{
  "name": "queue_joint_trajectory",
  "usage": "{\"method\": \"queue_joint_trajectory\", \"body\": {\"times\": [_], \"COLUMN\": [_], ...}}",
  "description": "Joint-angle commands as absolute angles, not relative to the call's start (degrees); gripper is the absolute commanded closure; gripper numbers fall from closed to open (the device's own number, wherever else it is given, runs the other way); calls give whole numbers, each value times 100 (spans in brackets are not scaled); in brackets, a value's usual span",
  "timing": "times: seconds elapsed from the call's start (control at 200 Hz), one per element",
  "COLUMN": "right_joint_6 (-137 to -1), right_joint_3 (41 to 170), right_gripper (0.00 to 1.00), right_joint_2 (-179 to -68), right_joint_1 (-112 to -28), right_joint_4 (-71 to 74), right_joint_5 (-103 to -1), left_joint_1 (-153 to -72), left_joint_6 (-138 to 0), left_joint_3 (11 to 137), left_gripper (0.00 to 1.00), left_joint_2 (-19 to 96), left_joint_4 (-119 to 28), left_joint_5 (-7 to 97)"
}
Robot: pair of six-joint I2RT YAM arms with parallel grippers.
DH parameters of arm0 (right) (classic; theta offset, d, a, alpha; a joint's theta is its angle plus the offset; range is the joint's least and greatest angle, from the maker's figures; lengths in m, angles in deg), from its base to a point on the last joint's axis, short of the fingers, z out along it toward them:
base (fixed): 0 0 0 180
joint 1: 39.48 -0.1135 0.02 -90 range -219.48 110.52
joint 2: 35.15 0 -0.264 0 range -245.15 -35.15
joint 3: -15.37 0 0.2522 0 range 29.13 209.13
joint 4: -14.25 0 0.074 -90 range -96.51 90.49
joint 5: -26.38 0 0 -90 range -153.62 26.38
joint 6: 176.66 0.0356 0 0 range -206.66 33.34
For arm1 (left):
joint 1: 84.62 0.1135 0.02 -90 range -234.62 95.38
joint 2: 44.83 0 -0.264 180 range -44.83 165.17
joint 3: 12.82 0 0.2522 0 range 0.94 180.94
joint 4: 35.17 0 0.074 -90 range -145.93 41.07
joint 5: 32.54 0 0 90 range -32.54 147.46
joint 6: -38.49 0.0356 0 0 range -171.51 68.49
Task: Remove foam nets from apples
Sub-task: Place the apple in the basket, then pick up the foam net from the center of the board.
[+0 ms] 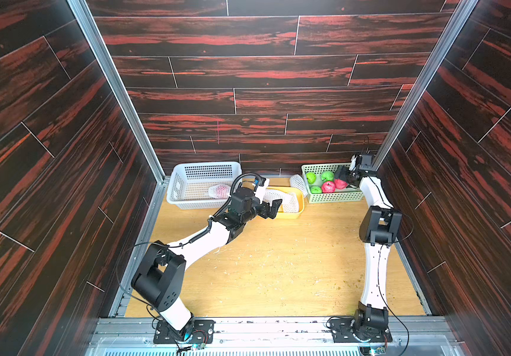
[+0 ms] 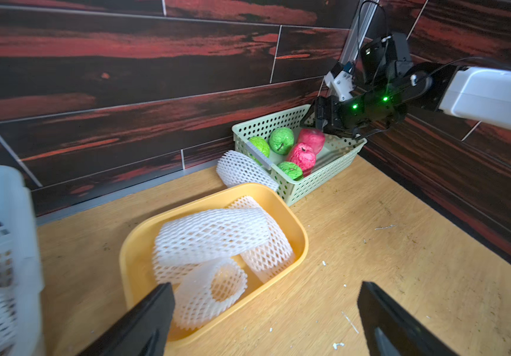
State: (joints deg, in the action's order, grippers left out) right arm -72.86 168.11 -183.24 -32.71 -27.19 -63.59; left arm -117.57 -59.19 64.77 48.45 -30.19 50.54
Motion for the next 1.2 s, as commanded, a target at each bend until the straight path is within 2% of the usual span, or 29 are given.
{"method": "queue_joint_trajectory", "body": {"times": [0.0, 0.11, 0.2, 0.401, 0.486, 0.606, 0.691, 0.852, 0.957, 1.198], "right_joint_6": [-7460, -7669, -7956, -8774, -8952, -8856, -8792, -8746, -8702, -8534], "right_joint_3": [16644, 16353, 16126, 16078, 16730, 18303, 19009, 18170, 18279, 18329], "right_gripper": [7, 7, 12, 25, 34, 45, 47, 51, 51, 50], "right_joint_2": [-17366, -16895, -16527, -16359, -16804, -17951, -18585, -18650, -18870, -19239], "right_joint_1": [-3348, -3526, -3760, -4543, -4812, -4920, -4935, -5010, -5093, -5340], "right_joint_4": [-2834, -2796, -2701, -2462, -2772, -3442, -3588, -2830, -2840, -3014], "right_joint_5": [-6351, -6492, -6415, -5406, -5041, -4924, -4664, -4411, -4011, -5076], "left_joint_1": [-11693, -11593, -11496, -11328, -11288, -11270, -11255, -11196, -11169, -11142], "left_joint_6": [-5889, -5938, -5994, -6143, -6170, -6172, -6145, -6066, -6083, -6165], "left_joint_3": [6316, 6151, 6116, 5987, 5924, 5769, 5619, 5468, 5385, 5340], "left_gripper": [2, 2, 2, 2, 2, 2, 2, 2, 2, 2], "left_joint_2": [4475, 4328, 4258, 4266, 4273, 4179, 4071, 4012, 4033, 4158], "left_joint_4": [-3044, -2858, -2819, -2747, -2751, -2774, -2767, -2828, -2774, -2690], "left_joint_5": [5478, 5483, 5395, 5340, 5366, 5409, 5462, 5535, 5537, 5491]}}
